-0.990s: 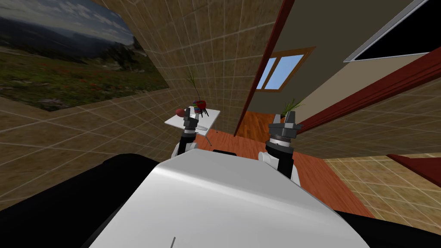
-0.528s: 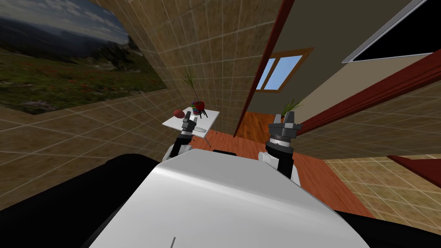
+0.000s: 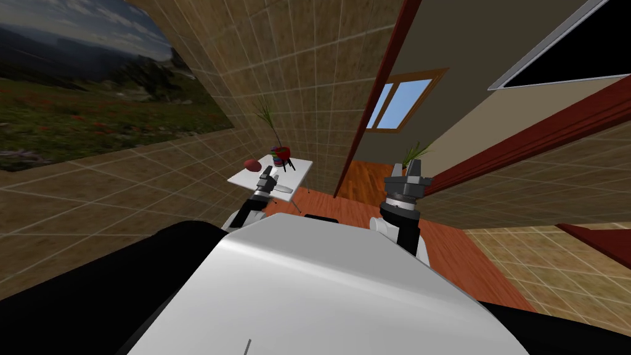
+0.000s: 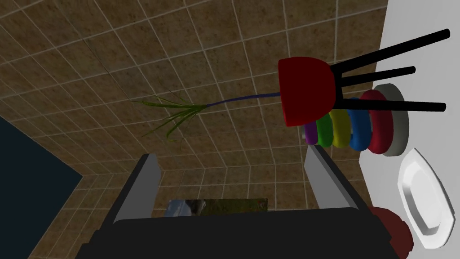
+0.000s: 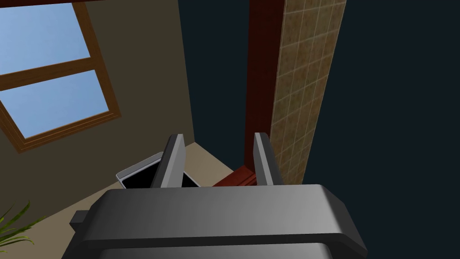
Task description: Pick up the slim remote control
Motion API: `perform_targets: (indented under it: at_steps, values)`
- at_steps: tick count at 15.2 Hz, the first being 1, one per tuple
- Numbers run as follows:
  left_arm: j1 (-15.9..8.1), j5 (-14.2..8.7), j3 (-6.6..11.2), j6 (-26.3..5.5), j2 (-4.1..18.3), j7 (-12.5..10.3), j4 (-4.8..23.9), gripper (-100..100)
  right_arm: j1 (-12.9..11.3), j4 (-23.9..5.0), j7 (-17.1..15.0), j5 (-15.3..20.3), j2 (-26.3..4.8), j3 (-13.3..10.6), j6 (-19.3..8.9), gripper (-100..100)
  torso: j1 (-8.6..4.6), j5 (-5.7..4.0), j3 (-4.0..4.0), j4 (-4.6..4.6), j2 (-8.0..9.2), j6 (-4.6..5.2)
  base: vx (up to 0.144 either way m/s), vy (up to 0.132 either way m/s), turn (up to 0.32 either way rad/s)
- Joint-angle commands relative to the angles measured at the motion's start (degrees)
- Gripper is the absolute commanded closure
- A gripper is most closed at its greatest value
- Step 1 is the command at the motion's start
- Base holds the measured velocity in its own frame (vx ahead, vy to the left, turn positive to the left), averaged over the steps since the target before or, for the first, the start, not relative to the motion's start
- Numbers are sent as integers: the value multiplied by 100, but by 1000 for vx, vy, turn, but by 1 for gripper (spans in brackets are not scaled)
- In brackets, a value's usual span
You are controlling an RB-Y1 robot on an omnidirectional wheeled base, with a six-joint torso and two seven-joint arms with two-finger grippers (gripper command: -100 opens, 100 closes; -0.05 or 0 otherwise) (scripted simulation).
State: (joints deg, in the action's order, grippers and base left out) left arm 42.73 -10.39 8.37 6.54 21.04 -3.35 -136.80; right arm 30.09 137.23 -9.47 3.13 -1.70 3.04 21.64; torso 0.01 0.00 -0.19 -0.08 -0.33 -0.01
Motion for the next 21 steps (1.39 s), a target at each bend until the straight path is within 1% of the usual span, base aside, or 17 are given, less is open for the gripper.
perform_targets:
  at_steps: [1,2,4,5,6,7,8,9,11,12,13,14,16,17,18,19,21]
  values:
    - [225,-244,135,-286,185,113,23,-100,0,0,0,0,0,0,0,0,0,0,0,0,0,0,93,-3,-29]
    - [225,-244,135,-329,185,113,23,-100,0,0,0,0,0,0,0,0,0,0,-2,0,-3,0,97,-10,-26]
    - [406,-437,253,-577,323,187,7,-100,0,0,0,0,0,0,0,0,-4,-1,-5,-2,-8,0,93,-20,-27]
    - [591,-635,373,-808,456,262,-9,-100,0,0,0,0,0,0,0,0,-7,-1,-4,-2,-6,0,89,-8,-29]
    - [591,-635,373,-834,456,262,-9,-100,0,0,0,0,0,0,0,0,-5,-1,-3,-1,-6,0,89,-3,-25]
    - [780,-836,494,-1039,585,339,-24,-100,0,0,0,0,0,0,0,0,-3,-1,-3,-1,-5,0,102,-5,-38]
    - [780,-838,494,-1096,585,339,-24,-100,0,0,0,0,0,0,0,0,-2,0,-5,-2,-8,1,103,-9,-34]
    - [965,-1024,615,-1254,710,416,-39,-100,0,0,0,0,0,0,0,0,-3,0,-5,-2,-9,0,104,-11,-32]
    - [972,-1043,615,-1364,710,416,-39,-100,0,0,0,0,0,0,0,0,-4,-1,-6,-2,-10,0,82,-5,-15]
    - [1166,-1252,736,-1530,831,494,-51,-100,0,0,0,0,0,0,0,0,-3,-1,-2,-1,-3,0,70,-5,-34]
    - [1166,-1252,736,-1636,831,494,-51,-100,0,0,0,0,0,0,0,0,-3,-1,0,0,-1,0,80,0,-26]
    - [1361,-1450,856,-1779,949,572,-63,-100,0,0,0,0,0,0,0,0,-2,0,-1,0,-1,0,96,5,-38]
    - [1361,-1462,856,-1912,949,572,-63,-100,0,0,0,0,0,0,0,0,1,0,-3,-1,-6,1,80,-1,-19]
    - [1556,-1673,974,-2119,1062,650,-73,-100,0,0,0,0,0,0,0,0,-2,0,-1,-1,-1,1,80,-15,-31]
    - [1556,-1673,974,-2189,1062,650,-73,-100,0,0,0,0,0,0,0,0,-5,-1,-1,0,-2,0,92,-10,-28]
    - [1752,-1883,1089,-2336,1171,727,-82,-100,0,0,0,0,0,0,0,0,-6,-1,-2,-1,-4,0,103,-6,-38]
    - [1752,-1883,1089,-2467,1171,727,-82,-100,0,0,0,0,0,0,0,0,-5,-1,-5,-2,-8,1,82,-6,-22]
